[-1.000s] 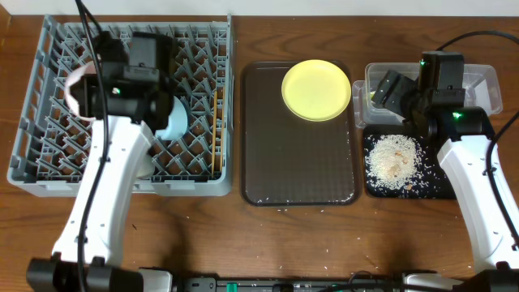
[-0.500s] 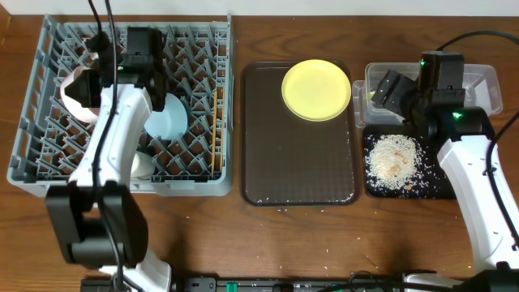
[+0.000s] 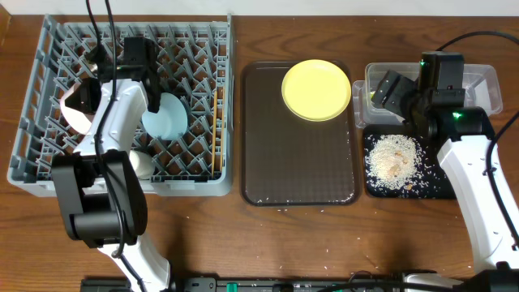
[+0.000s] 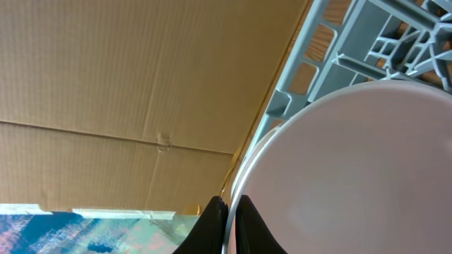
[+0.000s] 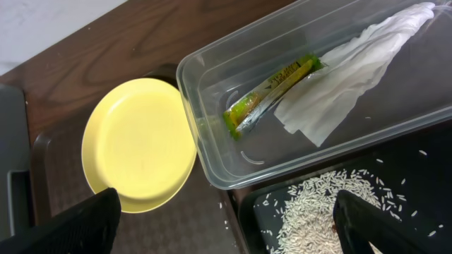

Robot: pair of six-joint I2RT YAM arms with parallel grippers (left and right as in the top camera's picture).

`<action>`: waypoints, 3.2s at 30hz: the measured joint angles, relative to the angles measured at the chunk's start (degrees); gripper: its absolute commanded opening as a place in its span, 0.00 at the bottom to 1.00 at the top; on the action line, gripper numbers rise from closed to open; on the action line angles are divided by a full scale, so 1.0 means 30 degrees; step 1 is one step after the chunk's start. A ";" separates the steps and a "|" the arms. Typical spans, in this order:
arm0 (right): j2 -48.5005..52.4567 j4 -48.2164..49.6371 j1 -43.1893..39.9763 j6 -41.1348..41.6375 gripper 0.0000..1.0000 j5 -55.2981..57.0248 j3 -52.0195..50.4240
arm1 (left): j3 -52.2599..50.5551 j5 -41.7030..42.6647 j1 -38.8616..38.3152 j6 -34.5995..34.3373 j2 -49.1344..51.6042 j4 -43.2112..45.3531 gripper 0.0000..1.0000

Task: Sort waste into correct bins and load items into the dishwasher
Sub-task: 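Lift the white bowl and carry it over the dish rack, then lower the white bowl into the rack beside the blue bowl and release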

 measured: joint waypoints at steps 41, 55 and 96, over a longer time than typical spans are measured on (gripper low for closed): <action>0.0000 0.0000 0.0000 0.0000 0.97 0.0000 0.0000 | 0.0029 0.0597 -0.2076 0.0291 0.0838 0.1056 0.14; 0.0015 -0.0007 0.0000 0.0000 0.97 0.0000 0.0000 | 0.0007 0.2492 -0.1960 0.1056 0.0845 0.3249 0.36; 0.0015 -0.0015 0.0000 0.0000 0.96 -0.0561 0.0000 | -0.1195 1.3704 -0.3351 -0.4561 -0.2229 -0.0794 0.08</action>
